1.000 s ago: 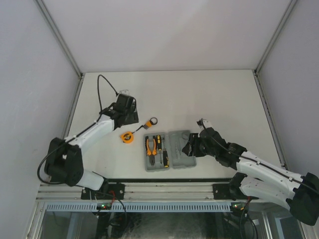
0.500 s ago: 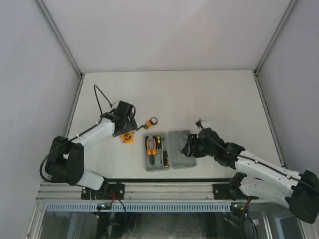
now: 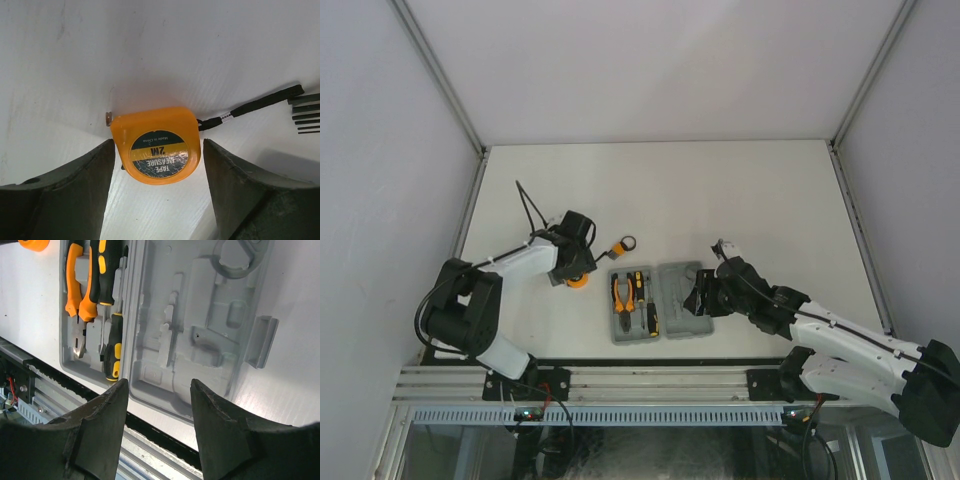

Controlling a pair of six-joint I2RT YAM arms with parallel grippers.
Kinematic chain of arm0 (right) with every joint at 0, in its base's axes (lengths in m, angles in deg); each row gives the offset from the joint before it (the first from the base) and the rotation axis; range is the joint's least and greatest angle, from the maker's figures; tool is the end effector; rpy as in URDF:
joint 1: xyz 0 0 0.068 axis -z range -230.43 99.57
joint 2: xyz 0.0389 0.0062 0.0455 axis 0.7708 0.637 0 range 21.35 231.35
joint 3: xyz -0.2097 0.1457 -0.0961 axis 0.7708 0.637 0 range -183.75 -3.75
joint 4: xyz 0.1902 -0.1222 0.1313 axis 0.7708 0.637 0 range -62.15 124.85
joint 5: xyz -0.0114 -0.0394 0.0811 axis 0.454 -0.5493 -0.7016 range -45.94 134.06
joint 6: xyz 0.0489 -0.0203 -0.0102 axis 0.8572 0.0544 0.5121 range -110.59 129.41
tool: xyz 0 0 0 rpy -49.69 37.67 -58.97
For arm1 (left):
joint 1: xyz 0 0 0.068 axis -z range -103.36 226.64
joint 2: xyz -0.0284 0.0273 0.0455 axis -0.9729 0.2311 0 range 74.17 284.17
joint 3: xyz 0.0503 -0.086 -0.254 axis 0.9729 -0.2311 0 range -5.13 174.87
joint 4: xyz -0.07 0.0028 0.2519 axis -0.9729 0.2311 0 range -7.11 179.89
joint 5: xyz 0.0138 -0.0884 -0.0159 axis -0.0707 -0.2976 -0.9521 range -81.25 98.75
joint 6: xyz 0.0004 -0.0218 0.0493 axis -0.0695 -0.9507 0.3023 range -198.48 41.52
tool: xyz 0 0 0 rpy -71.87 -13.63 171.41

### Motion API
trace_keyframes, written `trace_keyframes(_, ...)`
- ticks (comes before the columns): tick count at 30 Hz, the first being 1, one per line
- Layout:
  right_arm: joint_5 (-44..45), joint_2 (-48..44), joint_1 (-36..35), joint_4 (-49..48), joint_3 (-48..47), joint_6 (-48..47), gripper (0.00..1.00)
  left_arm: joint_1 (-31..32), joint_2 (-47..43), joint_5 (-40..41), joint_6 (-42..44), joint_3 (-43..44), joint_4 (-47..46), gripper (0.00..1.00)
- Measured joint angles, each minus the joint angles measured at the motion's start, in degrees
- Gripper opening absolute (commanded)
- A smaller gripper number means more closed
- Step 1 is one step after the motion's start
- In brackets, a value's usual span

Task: Sort the tools into containers
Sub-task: Move the engineering item at the center of the board.

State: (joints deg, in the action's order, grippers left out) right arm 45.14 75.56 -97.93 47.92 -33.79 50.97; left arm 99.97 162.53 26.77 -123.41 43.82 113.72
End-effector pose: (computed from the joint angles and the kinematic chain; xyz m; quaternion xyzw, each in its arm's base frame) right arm 0.1303 0.1412 0.2056 -0.0441 0.9203 0.2664 0.2832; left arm 0.2581 -0.0993 0.1667 -0.2086 0.9508 0.0326 0.2269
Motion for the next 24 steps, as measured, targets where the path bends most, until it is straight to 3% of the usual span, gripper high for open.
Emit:
trace_keyframes(4,0.24,-0.04,-0.13,0.09,0.0,0.02,0.52,0.0,1.68,-0.7,0.04,0.0,-1.05,0.67)
trace_keyframes(15,1.09,-0.13,-0.61,0.35,0.0,0.17,0.53,1.66,2.95,-1.05,-1.66,1.25,-2.91,0.61)
trace_keyframes(24,1.73,-0.59,-0.76,0.87,0.0,0.28,0.54,2.67,6.14,-3.91,-5.7,4.74,-6.45,0.77)
